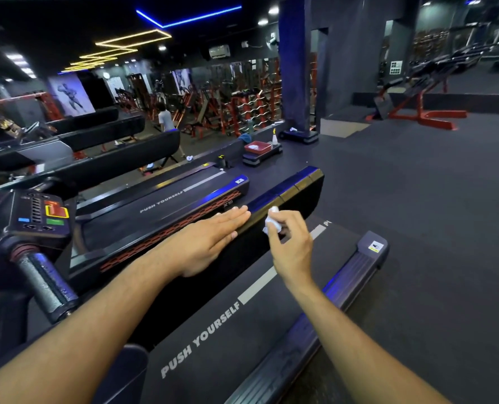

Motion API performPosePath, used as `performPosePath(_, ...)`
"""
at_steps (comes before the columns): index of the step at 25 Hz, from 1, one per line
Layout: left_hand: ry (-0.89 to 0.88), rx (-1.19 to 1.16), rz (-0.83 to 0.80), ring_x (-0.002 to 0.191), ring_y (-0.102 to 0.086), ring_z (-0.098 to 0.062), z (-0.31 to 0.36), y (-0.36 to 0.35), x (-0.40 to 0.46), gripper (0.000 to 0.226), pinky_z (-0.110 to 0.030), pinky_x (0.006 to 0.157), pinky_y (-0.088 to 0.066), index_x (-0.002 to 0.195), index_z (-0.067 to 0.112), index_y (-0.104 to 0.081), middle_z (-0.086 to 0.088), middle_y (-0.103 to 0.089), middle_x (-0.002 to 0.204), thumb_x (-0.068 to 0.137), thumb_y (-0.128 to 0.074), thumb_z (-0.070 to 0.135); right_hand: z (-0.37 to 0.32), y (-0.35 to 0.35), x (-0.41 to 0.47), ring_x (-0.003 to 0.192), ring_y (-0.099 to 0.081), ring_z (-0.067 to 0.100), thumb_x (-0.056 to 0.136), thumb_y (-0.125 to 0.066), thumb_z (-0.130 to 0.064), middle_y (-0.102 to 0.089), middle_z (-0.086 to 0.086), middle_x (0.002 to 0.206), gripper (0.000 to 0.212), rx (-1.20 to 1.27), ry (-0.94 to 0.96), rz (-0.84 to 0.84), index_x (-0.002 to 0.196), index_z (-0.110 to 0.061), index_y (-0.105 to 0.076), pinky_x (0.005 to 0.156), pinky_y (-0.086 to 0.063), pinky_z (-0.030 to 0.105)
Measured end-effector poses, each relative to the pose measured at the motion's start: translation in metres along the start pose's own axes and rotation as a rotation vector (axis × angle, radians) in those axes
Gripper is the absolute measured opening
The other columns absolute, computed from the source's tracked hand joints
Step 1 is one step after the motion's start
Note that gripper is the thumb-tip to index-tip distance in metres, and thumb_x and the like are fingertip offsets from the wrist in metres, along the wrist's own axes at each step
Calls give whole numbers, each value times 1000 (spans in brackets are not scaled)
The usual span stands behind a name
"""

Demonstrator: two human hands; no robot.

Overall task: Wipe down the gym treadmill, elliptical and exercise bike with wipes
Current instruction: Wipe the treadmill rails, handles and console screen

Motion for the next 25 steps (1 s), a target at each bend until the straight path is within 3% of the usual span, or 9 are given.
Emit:
performPosePath(3,0,7,-8,151,-6,6,1,0,-1,52,-2,114,3,160,31,-20,21,-11,163,111,-35,24,2,5,12,89,-67,18,95,-64,-9,-62,-1,99,6,-74,127,-88,100,-12,-67,69,-53,33)
performPosePath(6,4,-2,-1,150,-6,7,2,1,0,51,0,111,4,160,29,-21,21,-12,163,111,-35,23,40,33,55,89,-68,20,95,-59,-18,-64,-4,98,8,-96,-50,28,94,-23,-65,75,-56,47)
performPosePath(8,8,0,-3,149,-7,7,3,0,0,51,1,111,3,160,28,-22,21,-13,162,111,-35,23,52,42,62,87,-67,21,93,-57,-18,-62,-7,97,11,-118,-161,104,89,-27,-62,75,-56,50)
performPosePath(10,9,6,-1,149,-7,7,2,0,-1,51,0,112,3,160,28,-23,20,-13,163,111,-35,23,44,28,45,85,-65,20,94,-56,-15,-59,-7,96,10,-138,-155,103,90,-24,-60,76,-54,49)
performPosePath(14,24,36,-18,151,-8,3,7,3,-5,52,-14,123,-2,160,27,-21,15,-13,166,111,-35,25,15,7,-2,89,-66,14,98,-58,-15,-62,-7,100,7,-113,-63,-26,99,-21,-61,77,-56,40)
performPosePath(18,42,18,36,148,-11,6,12,16,-41,52,-3,115,0,160,20,-26,12,-18,164,110,-33,32,23,50,-16,90,-65,1,93,-64,-7,-68,-5,101,25,-14,-269,88,114,-21,-66,81,-54,20)
performPosePath(22,32,27,48,149,-18,8,-10,16,-118,70,-12,121,-11,157,22,-33,12,-26,162,102,-21,64,27,49,-32,95,-60,11,89,-65,-5,-67,-7,101,22,-152,-181,34,105,-18,-73,88,-53,39)
performPosePath(25,66,92,36,152,-14,4,-24,9,-143,67,-18,124,-10,160,26,-25,12,-21,166,103,-17,62,25,20,-25,90,-62,14,89,-63,-5,-60,-8,100,18,-101,-236,14,95,-20,-69,82,-55,44)
Point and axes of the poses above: each hand's wrist, its own x-axis towards the middle knuckle, its own y-axis out of the back of the hand, z = x × y, the point moved 6 cm from there along x, towards the middle knuckle
